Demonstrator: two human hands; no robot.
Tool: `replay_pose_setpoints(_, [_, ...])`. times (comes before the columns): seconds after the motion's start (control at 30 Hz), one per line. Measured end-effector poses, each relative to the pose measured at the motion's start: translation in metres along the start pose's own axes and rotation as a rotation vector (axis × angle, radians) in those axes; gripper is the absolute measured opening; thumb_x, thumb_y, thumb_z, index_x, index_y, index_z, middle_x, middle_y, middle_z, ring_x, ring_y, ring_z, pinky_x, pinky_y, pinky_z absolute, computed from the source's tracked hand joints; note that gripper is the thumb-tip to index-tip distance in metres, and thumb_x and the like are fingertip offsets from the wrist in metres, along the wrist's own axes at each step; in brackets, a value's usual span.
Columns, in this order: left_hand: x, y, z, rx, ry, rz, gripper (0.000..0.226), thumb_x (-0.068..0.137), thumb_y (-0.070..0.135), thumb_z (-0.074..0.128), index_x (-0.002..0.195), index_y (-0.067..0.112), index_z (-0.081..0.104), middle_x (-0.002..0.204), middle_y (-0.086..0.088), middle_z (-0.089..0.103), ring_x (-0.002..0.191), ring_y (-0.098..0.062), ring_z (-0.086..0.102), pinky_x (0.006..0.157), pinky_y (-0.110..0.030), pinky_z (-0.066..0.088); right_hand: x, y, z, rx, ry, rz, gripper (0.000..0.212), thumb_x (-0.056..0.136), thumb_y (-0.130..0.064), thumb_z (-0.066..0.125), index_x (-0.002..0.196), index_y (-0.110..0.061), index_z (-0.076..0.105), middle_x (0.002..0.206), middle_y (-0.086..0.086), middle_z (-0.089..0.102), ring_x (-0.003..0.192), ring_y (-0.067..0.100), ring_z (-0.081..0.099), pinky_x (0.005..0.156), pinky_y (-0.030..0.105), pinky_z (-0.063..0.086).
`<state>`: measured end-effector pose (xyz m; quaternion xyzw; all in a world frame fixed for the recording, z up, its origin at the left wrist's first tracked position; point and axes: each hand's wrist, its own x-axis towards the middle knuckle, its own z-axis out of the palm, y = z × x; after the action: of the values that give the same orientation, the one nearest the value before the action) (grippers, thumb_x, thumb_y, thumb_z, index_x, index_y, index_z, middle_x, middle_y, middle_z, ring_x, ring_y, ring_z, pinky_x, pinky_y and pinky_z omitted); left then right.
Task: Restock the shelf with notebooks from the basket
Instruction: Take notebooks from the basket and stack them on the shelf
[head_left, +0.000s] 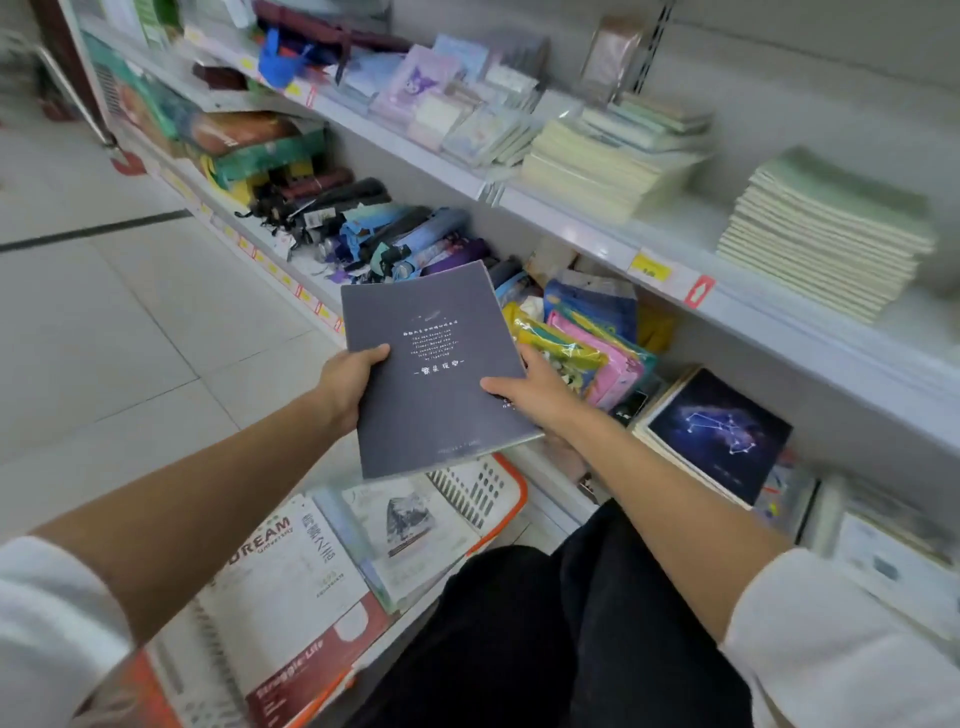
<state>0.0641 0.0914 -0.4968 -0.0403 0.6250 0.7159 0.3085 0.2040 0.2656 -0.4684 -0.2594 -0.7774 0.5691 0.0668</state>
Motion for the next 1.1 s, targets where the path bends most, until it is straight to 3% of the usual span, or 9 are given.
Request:
replay_pose_setpoints(0.2, [-0.024, 0.033, 0.107, -0.035, -0.096, 0.210, 0.034, 0.088, 0.024, 0.063, 0.119, 0.009, 0.060, 0.108, -0.008, 0.069, 0.083, -0.019, 0.067, 0.065, -0.029, 0.053, -0.035, -0.060, -0.110, 0.032, 0.179, -0.102, 0.041, 0.086, -0.001, 0.064, 0.113, -0.032, 0.063, 0.111, 0.000, 0.071, 0.094, 0.022, 0.070, 0.085, 0.036, 0.057])
replay_pose_setpoints(0.33, [-0.046, 0.067, 0.175, -0.057, -0.274, 0.208, 0.075, 0.063, 0.062, 0.071, 0.124, 0.020, 0.059, 0.112, -0.001, 0.070, 0.094, -0.023, 0.070, 0.083, -0.041, 0.057, -0.066, -0.080, -0.171, 0.147, 0.379, -0.147, 0.044, 0.084, 0.003, 0.065, 0.121, -0.021, 0.066, 0.103, 0.000, 0.073, 0.080, 0.015, 0.072, 0.065, 0.026, 0.058])
replay_pose_setpoints(0.4, [-0.055, 0.085, 0.209, -0.033, -0.384, 0.223, 0.085, 0.056, 0.065, 0.071, 0.128, 0.022, 0.056, 0.112, -0.001, 0.070, 0.092, -0.025, 0.071, 0.081, -0.044, 0.058, -0.079, -0.083, -0.199, 0.237, 0.475, -0.170, 0.043, 0.083, 0.006, 0.063, 0.118, -0.017, 0.068, 0.094, 0.000, 0.075, 0.073, 0.014, 0.072, 0.059, 0.025, 0.056])
replay_pose_setpoints(0.6, [-0.099, 0.129, 0.302, 0.229, -0.591, 0.420, 0.051, 0.081, 0.036, 0.070, 0.123, 0.010, 0.054, 0.118, -0.005, 0.065, 0.096, -0.022, 0.067, 0.076, -0.032, 0.056, -0.092, -0.088, -0.266, 0.430, 0.804, -0.203, 0.036, 0.081, 0.005, 0.063, 0.112, -0.013, 0.069, 0.100, 0.005, 0.073, 0.084, 0.023, 0.070, 0.083, 0.037, 0.058])
replay_pose_setpoints(0.67, [-0.102, 0.133, 0.323, 0.311, -0.597, 0.460, 0.034, 0.089, 0.011, 0.064, 0.117, 0.014, 0.046, 0.113, -0.004, 0.060, 0.092, -0.021, 0.062, 0.070, -0.031, 0.052, -0.086, -0.091, -0.284, 0.477, 0.907, -0.173, 0.023, 0.081, 0.003, 0.065, 0.096, -0.013, 0.069, 0.093, 0.005, 0.072, 0.081, 0.023, 0.068, 0.084, 0.036, 0.056])
replay_pose_setpoints(0.77, [-0.095, 0.131, 0.337, 0.347, -0.605, 0.390, 0.039, 0.088, -0.007, 0.055, 0.120, 0.012, 0.045, 0.110, -0.007, 0.060, 0.081, -0.019, 0.061, 0.058, -0.027, 0.055, -0.066, -0.089, -0.302, 0.486, 0.987, -0.124, 0.012, 0.081, 0.001, 0.066, 0.085, -0.010, 0.066, 0.094, 0.011, 0.068, 0.073, 0.021, 0.062, 0.078, 0.035, 0.053])
replay_pose_setpoints(0.83, [-0.082, 0.125, 0.340, 0.345, -0.589, 0.361, 0.045, 0.082, -0.011, 0.056, 0.123, 0.007, 0.051, 0.118, -0.010, 0.060, 0.089, -0.021, 0.061, 0.065, -0.030, 0.057, -0.049, -0.079, -0.312, 0.414, 1.040, -0.026, 0.016, 0.081, -0.006, 0.069, 0.097, -0.004, 0.067, 0.095, 0.011, 0.067, 0.078, 0.026, 0.062, 0.076, 0.035, 0.051])
replay_pose_setpoints(0.93, [-0.068, 0.120, 0.337, 0.388, -0.542, 0.523, 0.050, 0.075, -0.015, 0.066, 0.117, 0.012, 0.061, 0.112, -0.006, 0.063, 0.099, -0.022, 0.060, 0.087, -0.036, 0.054, -0.039, -0.062, -0.322, 0.361, 1.144, 0.080, 0.014, 0.079, -0.015, 0.071, 0.084, -0.003, 0.066, 0.101, 0.016, 0.070, 0.088, 0.031, 0.064, 0.080, 0.038, 0.053])
replay_pose_setpoints(1.1, [-0.059, 0.115, 0.337, 0.512, -0.493, 0.777, 0.034, 0.078, 0.002, 0.075, 0.110, 0.012, 0.070, 0.104, 0.002, 0.066, 0.102, -0.014, 0.060, 0.096, -0.029, 0.047, -0.062, -0.063, -0.318, 0.344, 1.192, -0.136, 0.026, 0.089, -0.029, 0.065, 0.097, -0.006, 0.056, 0.080, 0.000, 0.056, 0.075, 0.018, 0.053, 0.063, 0.028, 0.038])
